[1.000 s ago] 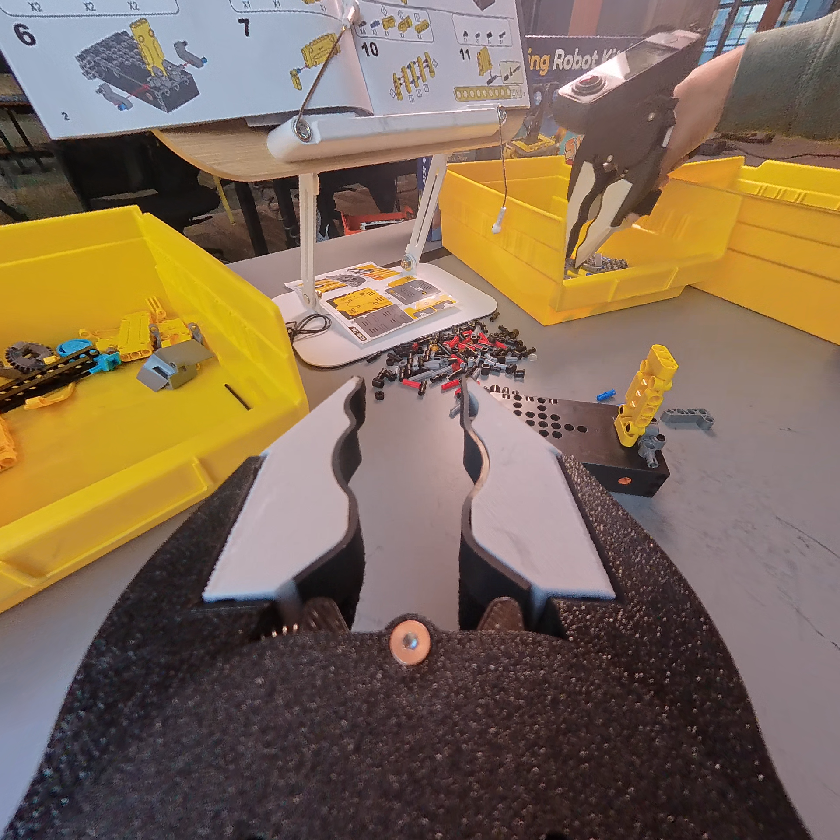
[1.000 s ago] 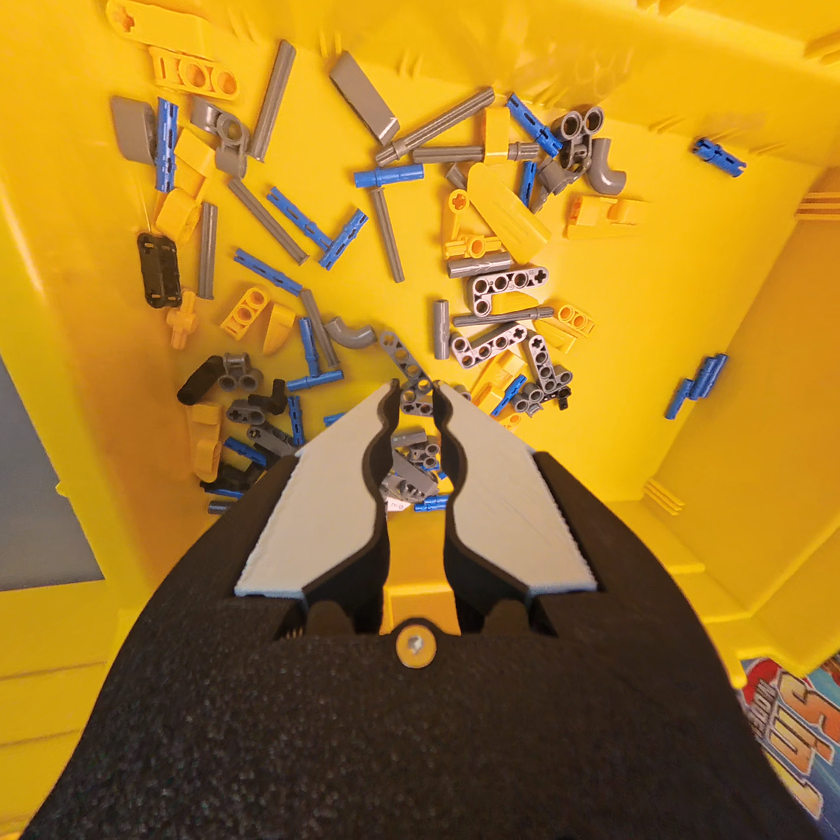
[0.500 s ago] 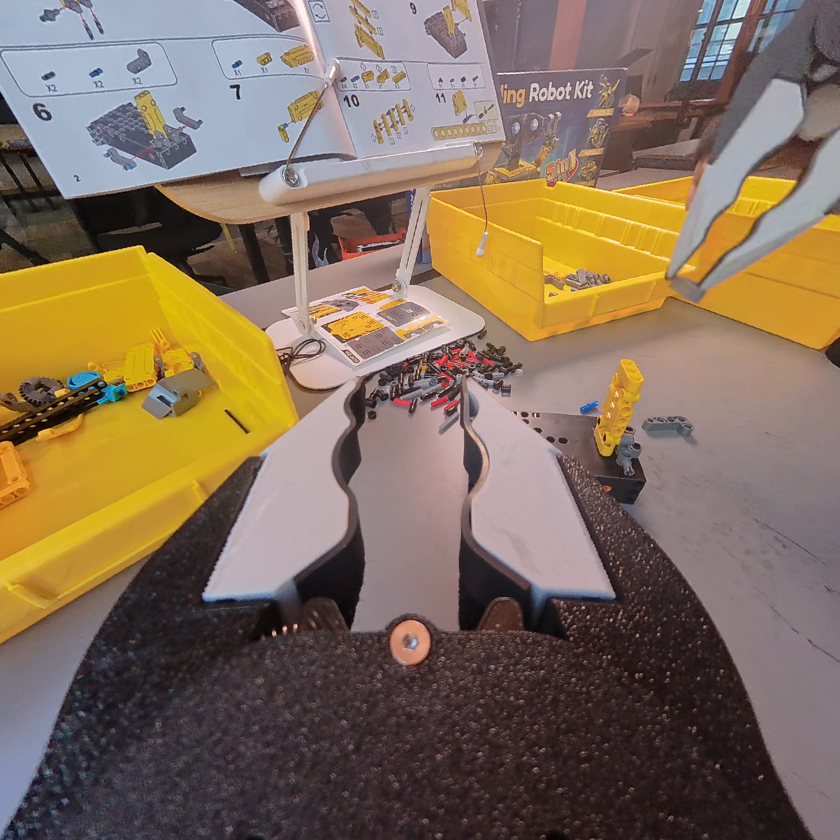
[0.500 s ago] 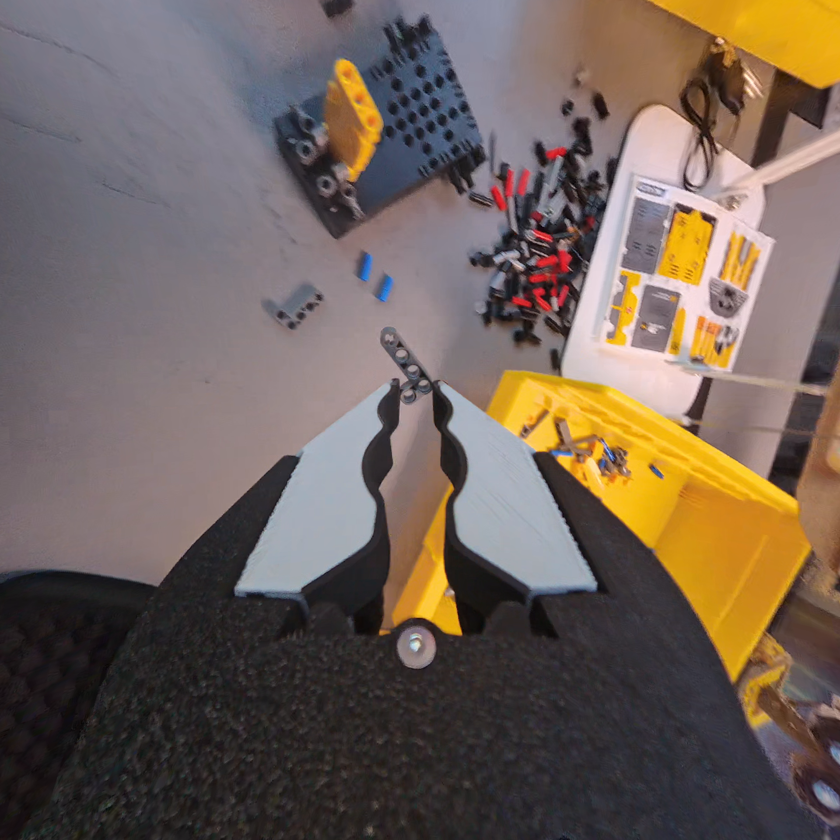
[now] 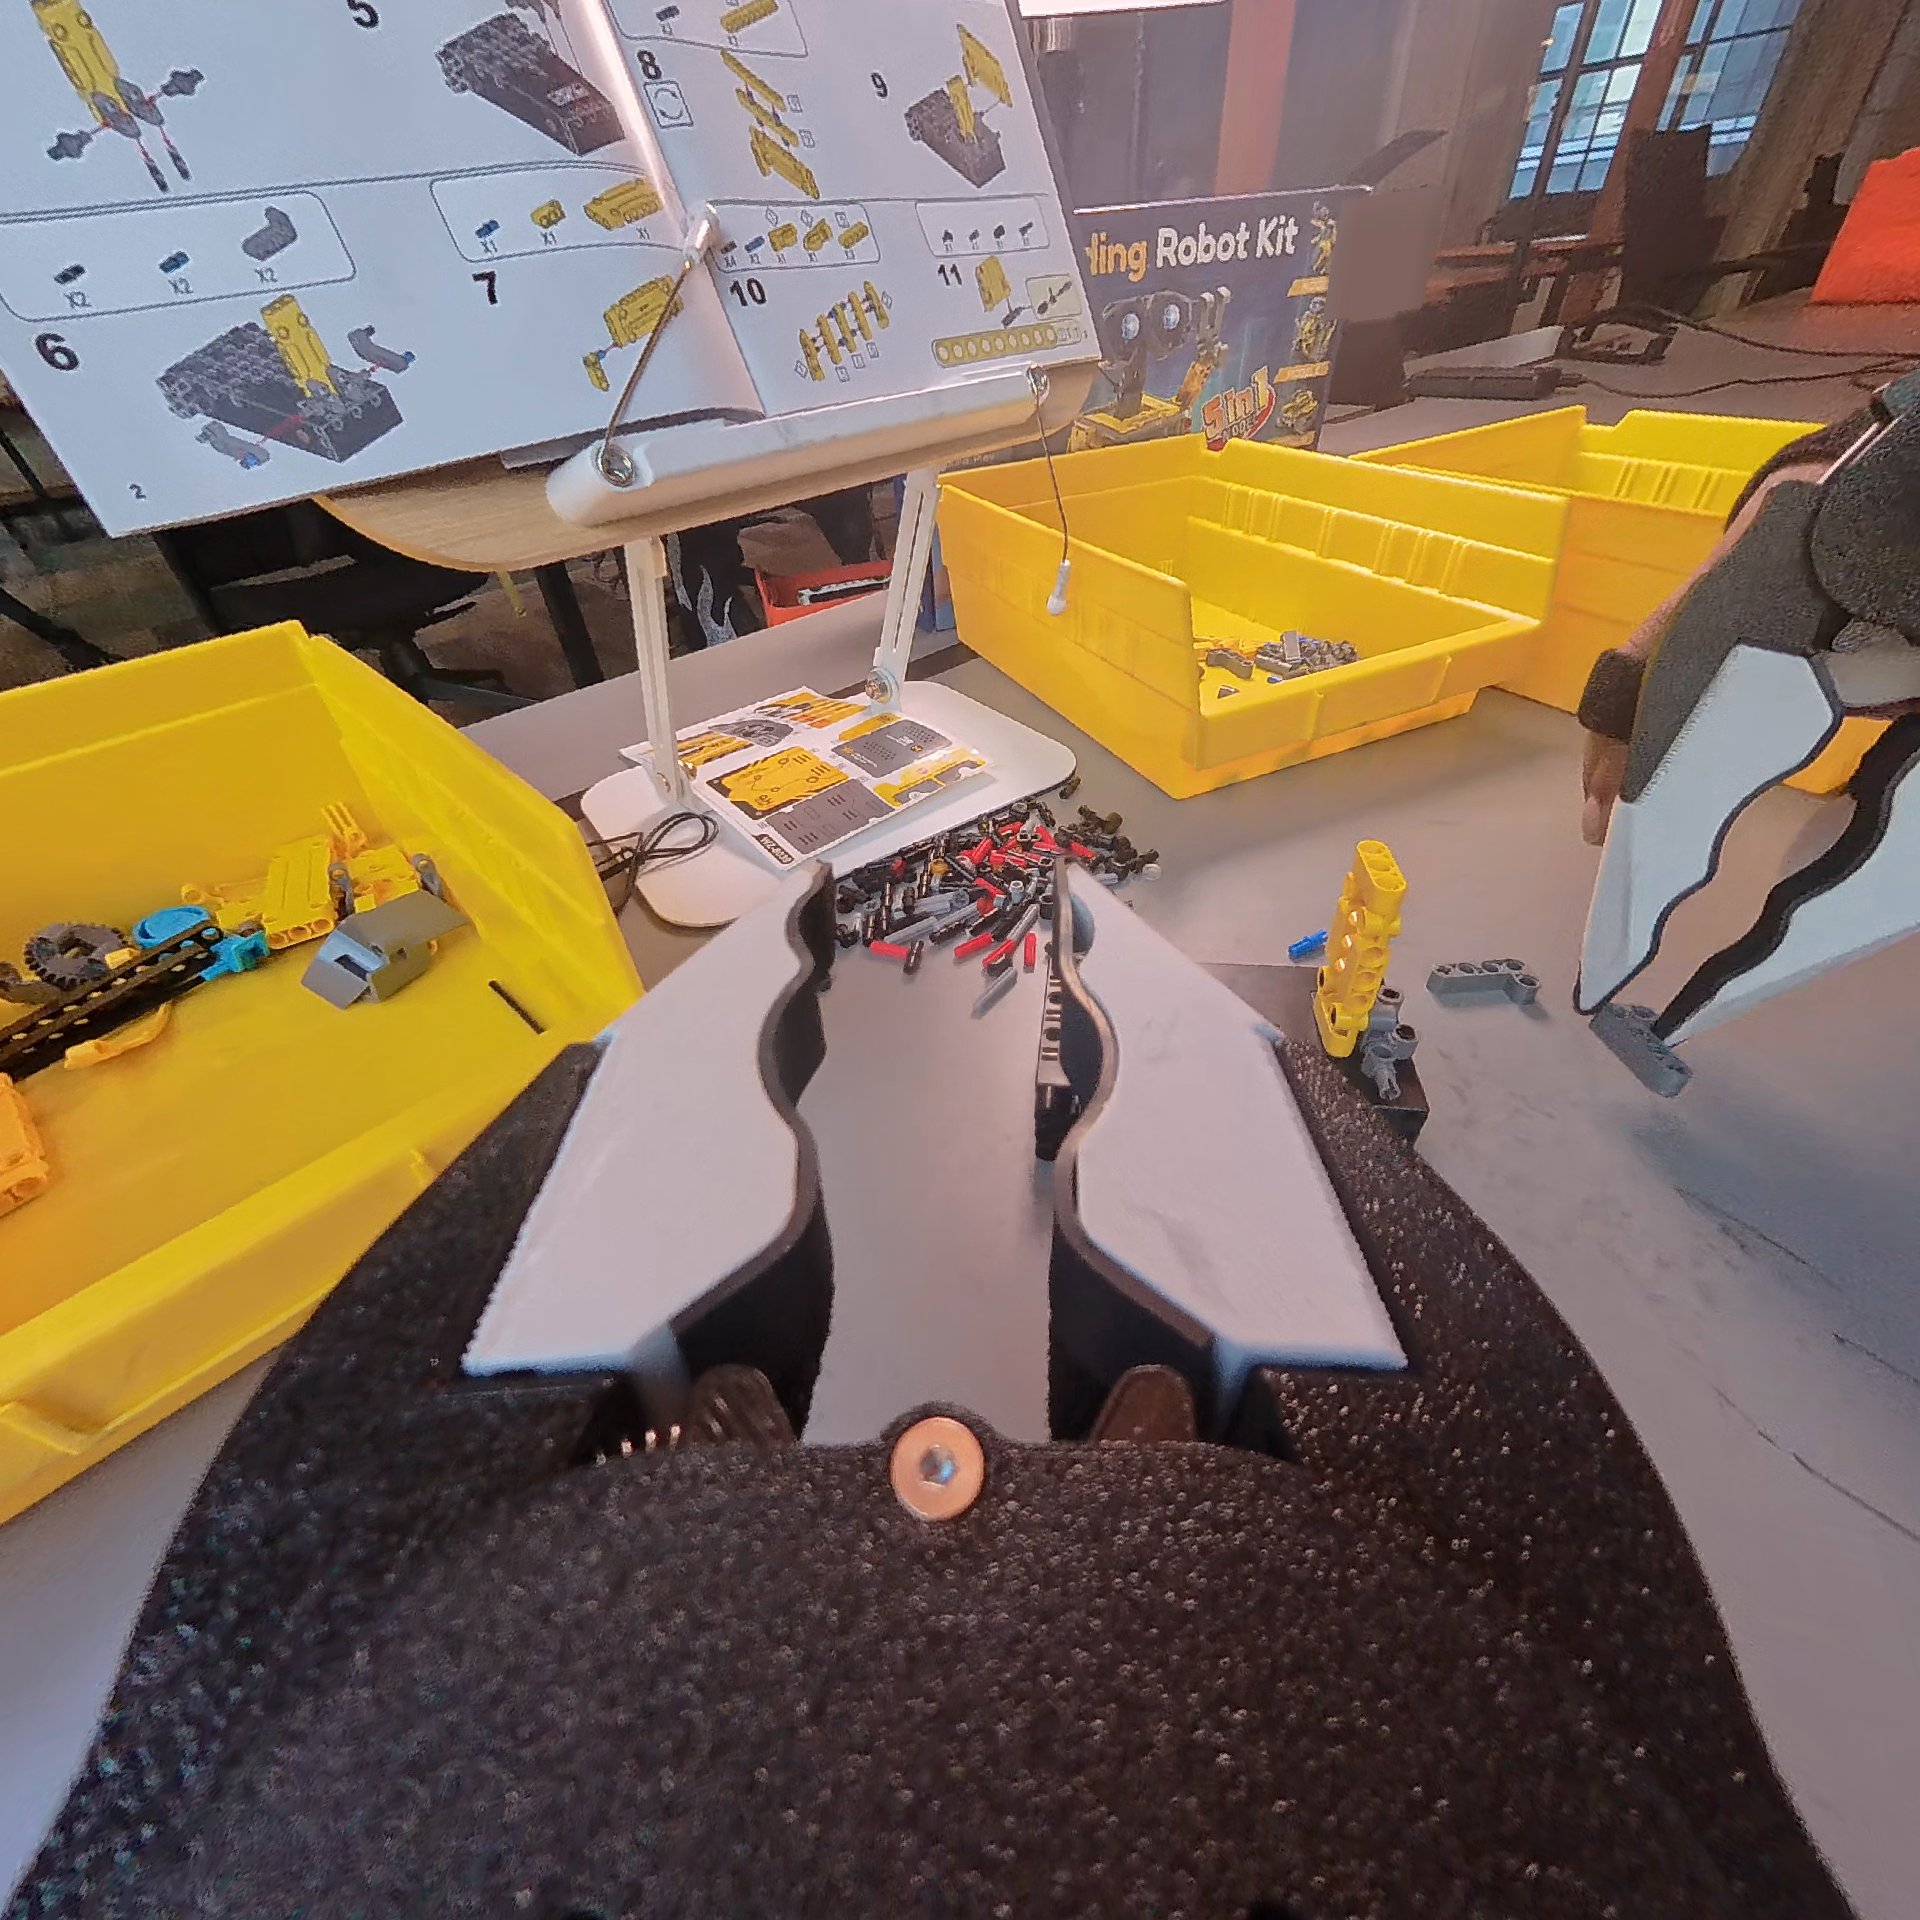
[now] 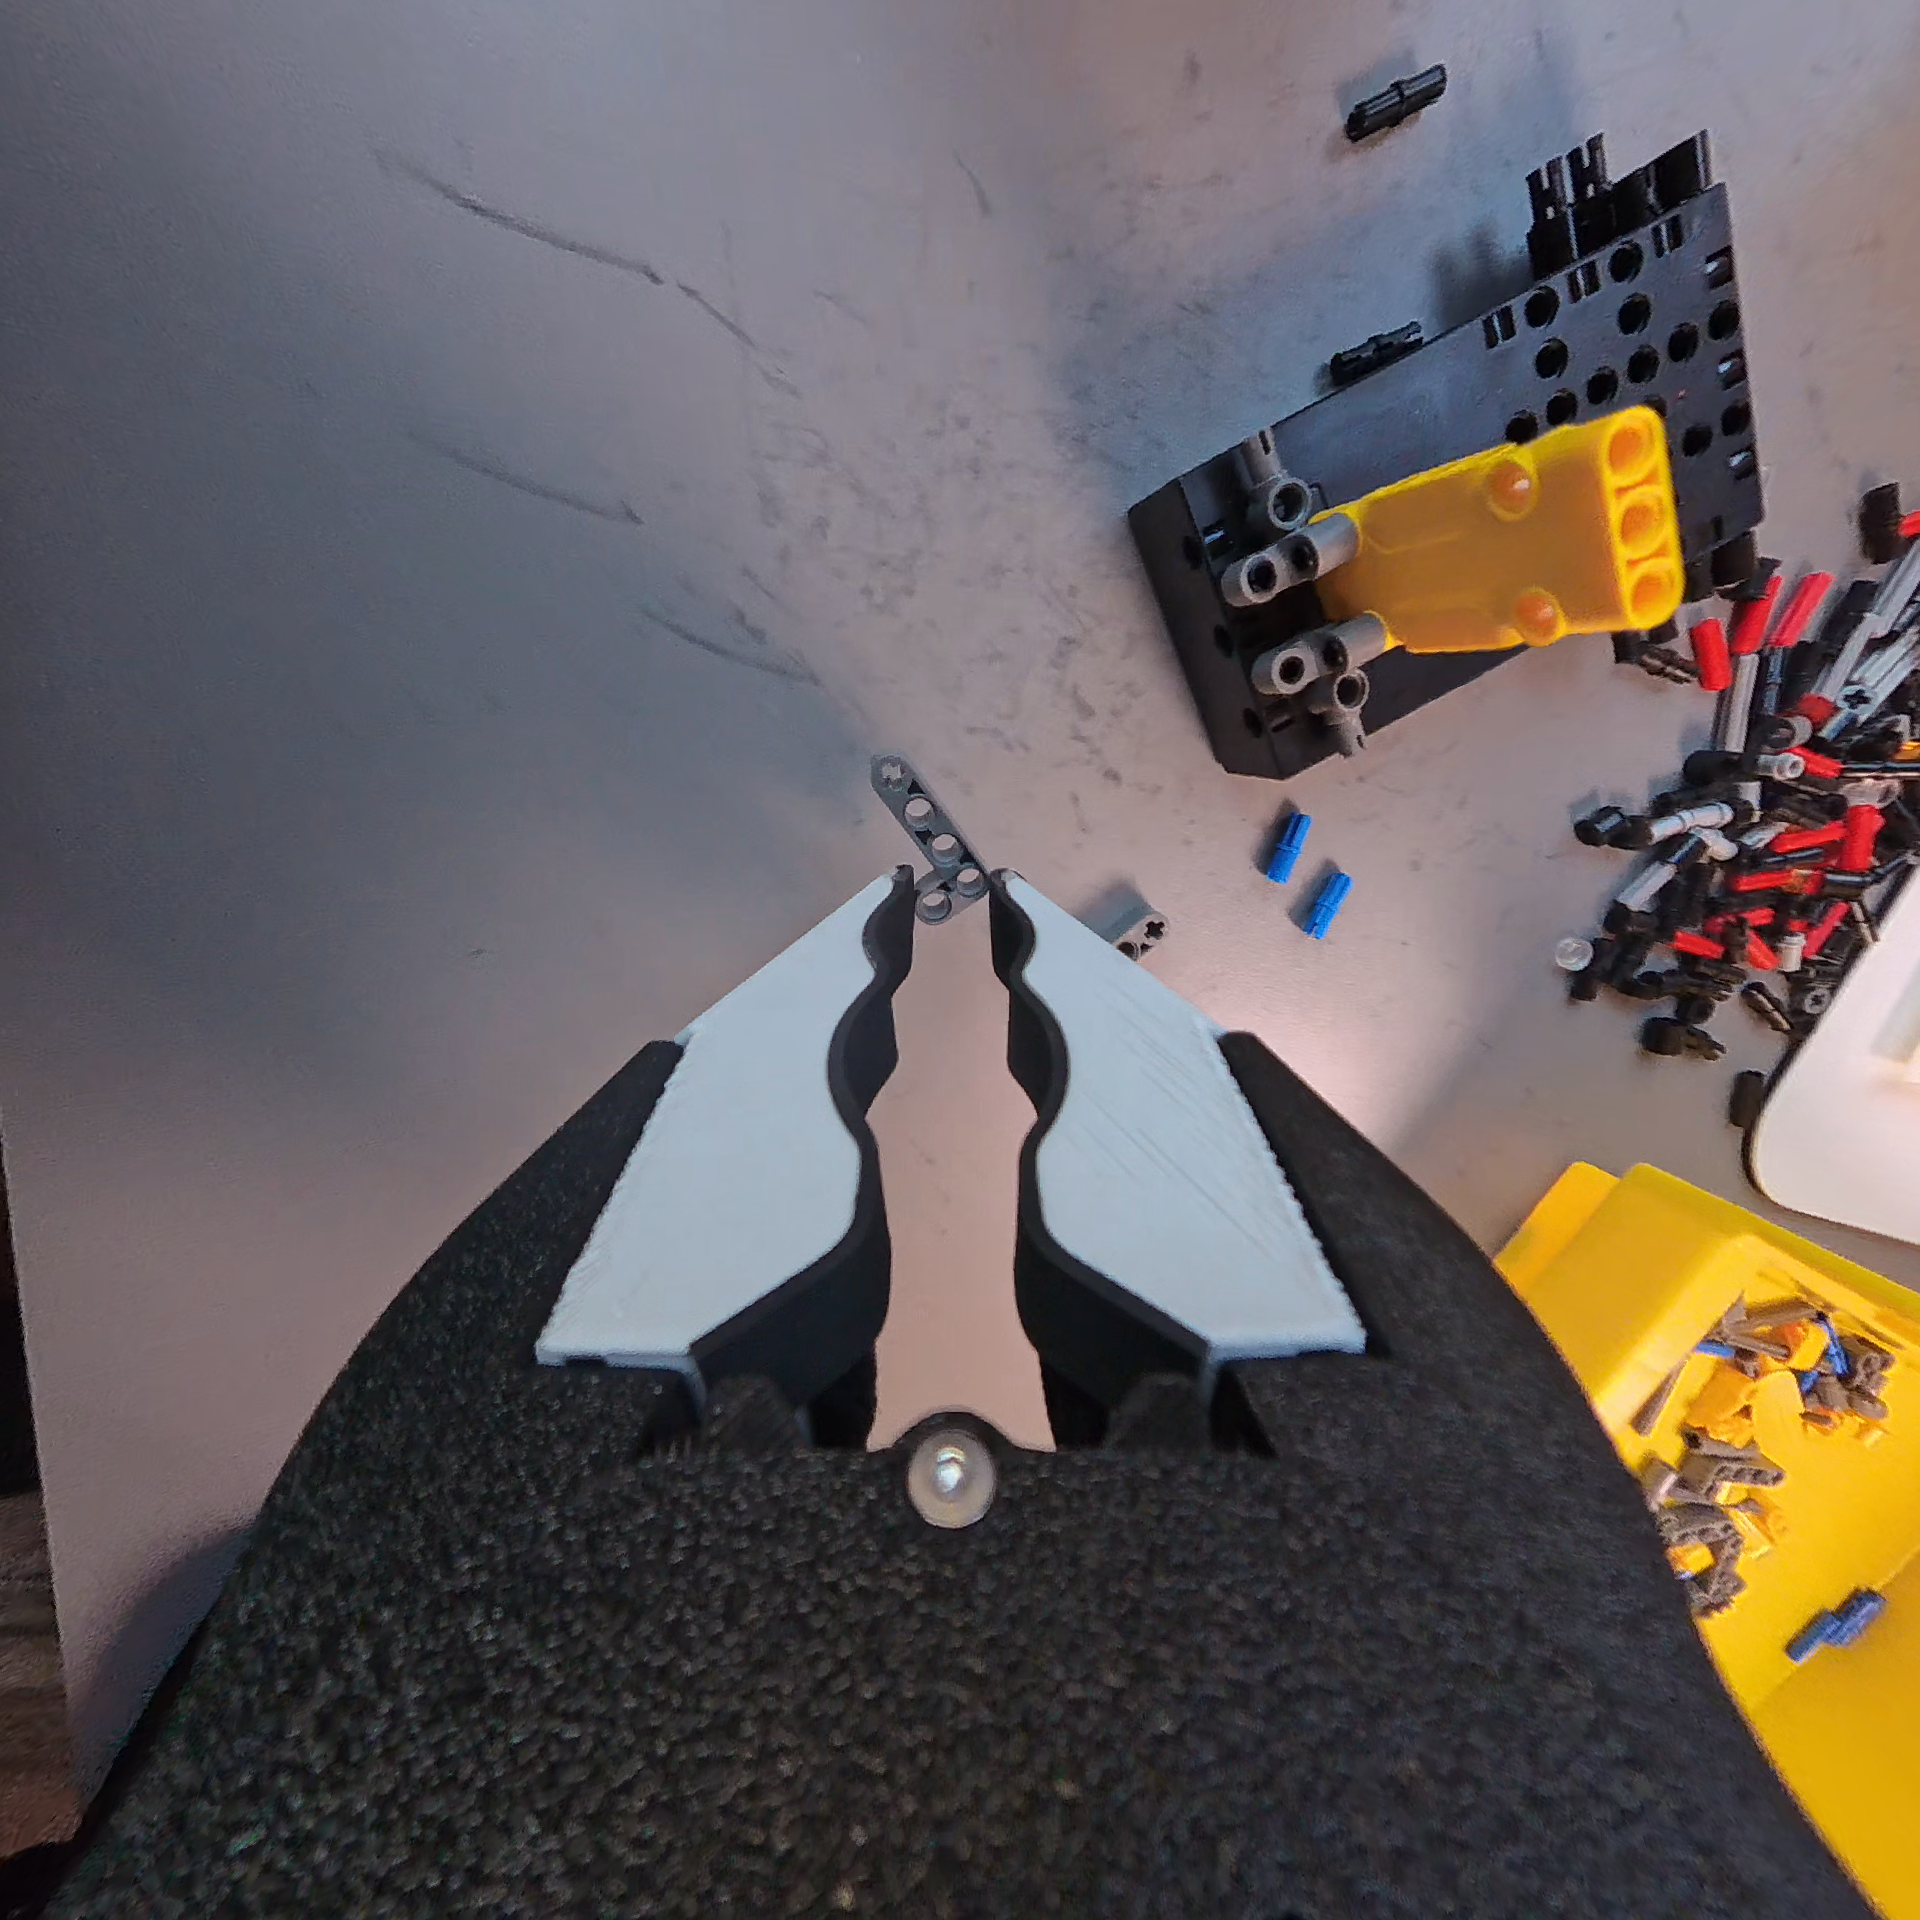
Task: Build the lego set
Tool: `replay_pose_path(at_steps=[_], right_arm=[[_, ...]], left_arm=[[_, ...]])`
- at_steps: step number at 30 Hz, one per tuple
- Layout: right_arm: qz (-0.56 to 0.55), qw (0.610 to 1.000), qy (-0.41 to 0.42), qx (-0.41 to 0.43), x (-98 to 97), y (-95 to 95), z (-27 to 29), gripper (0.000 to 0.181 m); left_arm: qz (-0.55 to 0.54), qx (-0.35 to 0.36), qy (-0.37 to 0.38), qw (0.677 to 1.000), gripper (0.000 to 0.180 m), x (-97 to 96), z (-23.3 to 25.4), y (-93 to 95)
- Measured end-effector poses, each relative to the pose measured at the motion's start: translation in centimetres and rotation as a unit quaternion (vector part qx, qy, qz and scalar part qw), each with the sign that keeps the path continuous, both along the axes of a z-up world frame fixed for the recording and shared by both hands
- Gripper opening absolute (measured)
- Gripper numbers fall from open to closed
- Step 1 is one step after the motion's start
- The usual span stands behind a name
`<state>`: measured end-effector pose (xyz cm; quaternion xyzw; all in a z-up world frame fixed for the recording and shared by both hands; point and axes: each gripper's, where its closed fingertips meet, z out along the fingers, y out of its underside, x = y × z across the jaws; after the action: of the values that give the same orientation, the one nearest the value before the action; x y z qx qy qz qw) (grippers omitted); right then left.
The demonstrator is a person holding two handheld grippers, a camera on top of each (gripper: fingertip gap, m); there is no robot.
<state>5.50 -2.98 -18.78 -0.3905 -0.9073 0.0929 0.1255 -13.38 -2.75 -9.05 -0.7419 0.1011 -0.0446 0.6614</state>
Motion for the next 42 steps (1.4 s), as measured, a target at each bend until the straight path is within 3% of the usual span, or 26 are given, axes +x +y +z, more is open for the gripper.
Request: replay_pose_path(at_steps=[27, 32, 42], right_arm=[[0.040, 0.999, 0.000, 0.010, -4.1, -3.2, -1.7, 0.013], [0.035, 0.999, 0.014, -0.002, -4.0, -2.9, -1.0, 0.020], [-0.081, 0.994, 0.078, 0.001, -1.3, 4.1, 2.7, 0.022]], left_arm=[[-0.011, -0.017, -0.016, 1.000, 0.042, 0.5, -0.4, -0.2], [-0.013, -0.025, -0.013, 1.000, 0.042, 0.6, -0.8, -0.1], [-0.049, -0.043, -0.003, 0.998, 0.039, 1.9, -1.9, 0.0]])
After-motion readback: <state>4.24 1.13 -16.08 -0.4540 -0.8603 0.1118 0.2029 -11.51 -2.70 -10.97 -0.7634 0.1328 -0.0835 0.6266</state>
